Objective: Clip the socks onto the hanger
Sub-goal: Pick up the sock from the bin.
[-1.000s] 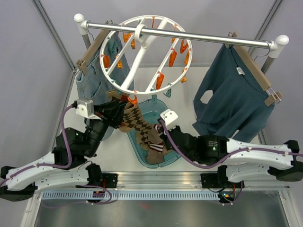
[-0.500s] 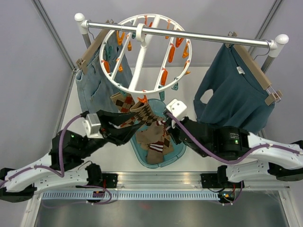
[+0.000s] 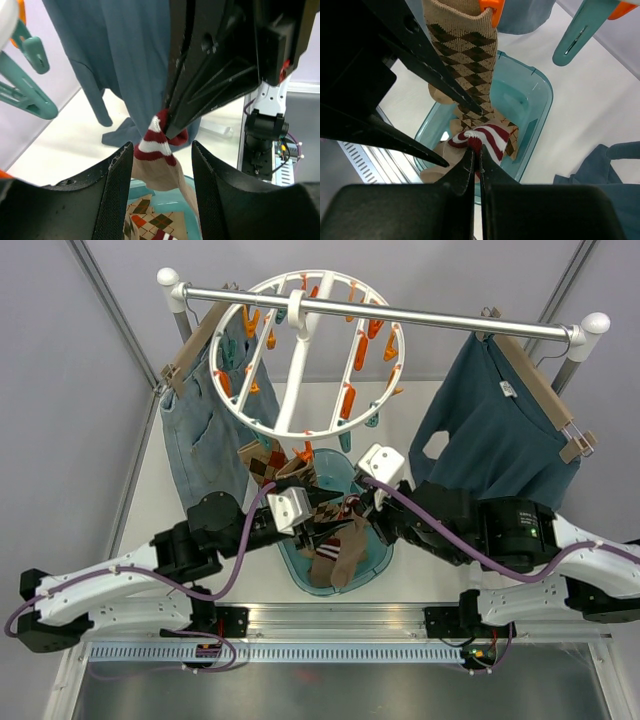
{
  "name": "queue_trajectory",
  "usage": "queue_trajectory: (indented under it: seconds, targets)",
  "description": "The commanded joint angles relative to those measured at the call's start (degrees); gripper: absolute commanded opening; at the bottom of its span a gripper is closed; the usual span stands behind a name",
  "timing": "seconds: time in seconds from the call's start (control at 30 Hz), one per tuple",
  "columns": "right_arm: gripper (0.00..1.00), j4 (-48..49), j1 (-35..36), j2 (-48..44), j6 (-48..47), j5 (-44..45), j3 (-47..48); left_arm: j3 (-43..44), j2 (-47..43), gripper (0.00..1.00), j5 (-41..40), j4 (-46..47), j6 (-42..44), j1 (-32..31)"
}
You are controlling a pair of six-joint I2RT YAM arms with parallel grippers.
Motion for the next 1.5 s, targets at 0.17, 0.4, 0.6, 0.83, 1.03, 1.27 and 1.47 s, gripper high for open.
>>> queue_trajectory:
  seconds: [0.17,0.4,0.6,0.83,1.03,1.27,1.47]
  targets:
    - [0.00,-3.9,0.3,1.7,-1.5,-1.0,5.1,3.4,2.1,0.56,2.6,-0.2,3.2,0.1]
    - [0.00,-4.6,0.2,3.2,-2.4,-1.8,7.3,5.1,4.7,0.54,4.7,-2.3,3.3,0.1]
    - [0.00,-5.8,0.3,4.1,-3.0,-1.4,9.7,5.2,5.0,0.49,6.6,-3.2,3.6,0.1]
    - [0.00,-5.9,0.2,5.1,-3.7,-2.1,11.0,5.3,5.1,0.39,7.3,-3.2,3.8,0.1]
    - [0.00,-6.2,0.2,5.7,-3.9,-2.6,12.1,5.2,5.3,0.23,7.5,-2.8,3.6,0.1]
    - [0.11,-4.8,0.3,5.6,-3.6,0.3,11.9,4.6,5.8,0.02,7.1,-1.4,2.0,0.0]
    - [0.44,0.8,0.2,2.4,-3.8,7.8,7.0,2.0,5.7,0.02,0.9,3.6,-3.5,0.1]
